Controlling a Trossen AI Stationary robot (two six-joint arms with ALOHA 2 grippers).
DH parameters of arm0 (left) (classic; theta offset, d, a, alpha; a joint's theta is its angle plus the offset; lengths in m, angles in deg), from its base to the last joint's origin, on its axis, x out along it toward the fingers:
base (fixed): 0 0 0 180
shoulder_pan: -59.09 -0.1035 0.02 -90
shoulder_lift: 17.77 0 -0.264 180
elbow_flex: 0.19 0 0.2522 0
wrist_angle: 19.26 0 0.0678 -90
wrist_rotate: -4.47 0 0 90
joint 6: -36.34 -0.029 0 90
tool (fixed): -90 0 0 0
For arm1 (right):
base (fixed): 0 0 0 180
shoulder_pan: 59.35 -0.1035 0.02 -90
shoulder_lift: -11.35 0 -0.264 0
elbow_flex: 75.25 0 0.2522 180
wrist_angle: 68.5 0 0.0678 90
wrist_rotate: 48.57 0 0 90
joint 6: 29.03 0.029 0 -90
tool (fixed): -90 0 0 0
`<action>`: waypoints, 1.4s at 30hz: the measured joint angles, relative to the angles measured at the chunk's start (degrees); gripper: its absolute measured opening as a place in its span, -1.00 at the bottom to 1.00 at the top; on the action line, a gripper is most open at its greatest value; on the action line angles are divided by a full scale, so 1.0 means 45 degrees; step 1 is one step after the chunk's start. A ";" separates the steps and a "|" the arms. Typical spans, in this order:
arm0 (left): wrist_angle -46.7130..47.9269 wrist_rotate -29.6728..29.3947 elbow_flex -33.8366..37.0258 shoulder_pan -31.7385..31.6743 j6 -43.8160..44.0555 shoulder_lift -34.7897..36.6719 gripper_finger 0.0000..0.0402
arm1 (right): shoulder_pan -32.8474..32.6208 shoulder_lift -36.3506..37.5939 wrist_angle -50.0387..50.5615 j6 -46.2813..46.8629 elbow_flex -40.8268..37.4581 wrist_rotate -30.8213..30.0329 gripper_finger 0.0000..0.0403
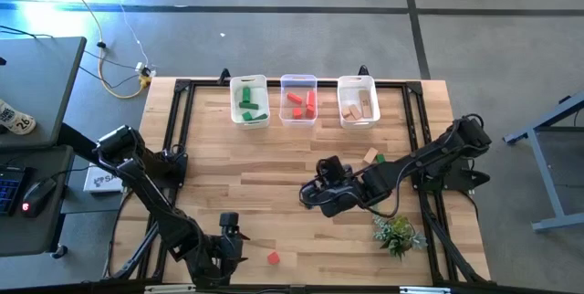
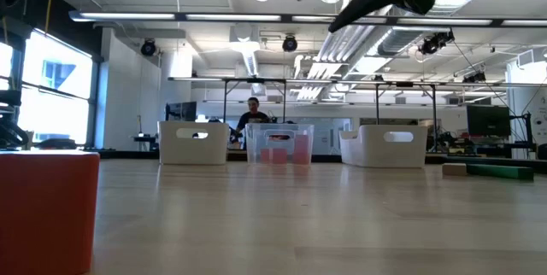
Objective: Sort & place blocks by color
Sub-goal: Put the orange block into the transparent bin
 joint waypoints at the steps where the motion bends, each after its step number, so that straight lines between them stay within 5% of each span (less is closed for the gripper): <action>1: 0.0211 -0.0080 0.0000 -0.0011 -0.0037 0.0034 0.17 | 0.0000 0.0000 -0.0359 -0.0437 0.0000 0.0184 0.18; 9: 0.2654 -0.0268 -0.0078 -0.0431 0.0410 0.1364 0.17 | 0.0000 -0.0889 -0.4437 -0.5318 0.0005 0.1173 0.18; 22: 0.4517 -0.0258 -0.0086 -0.2310 0.0446 0.4859 0.17 | 0.0379 -0.2553 -0.8517 -1.2315 0.0005 0.6112 0.18; 32: 0.4355 -0.0153 -0.0087 -0.4702 0.2243 0.7004 0.17 | 0.0269 -0.2754 -0.8846 -1.4925 0.0015 0.7587 0.18; 42: 0.4324 0.1029 -0.0092 -0.5421 0.4581 0.7070 0.17 | 0.0189 -0.3126 -0.9234 -1.6806 0.0015 0.7912 0.18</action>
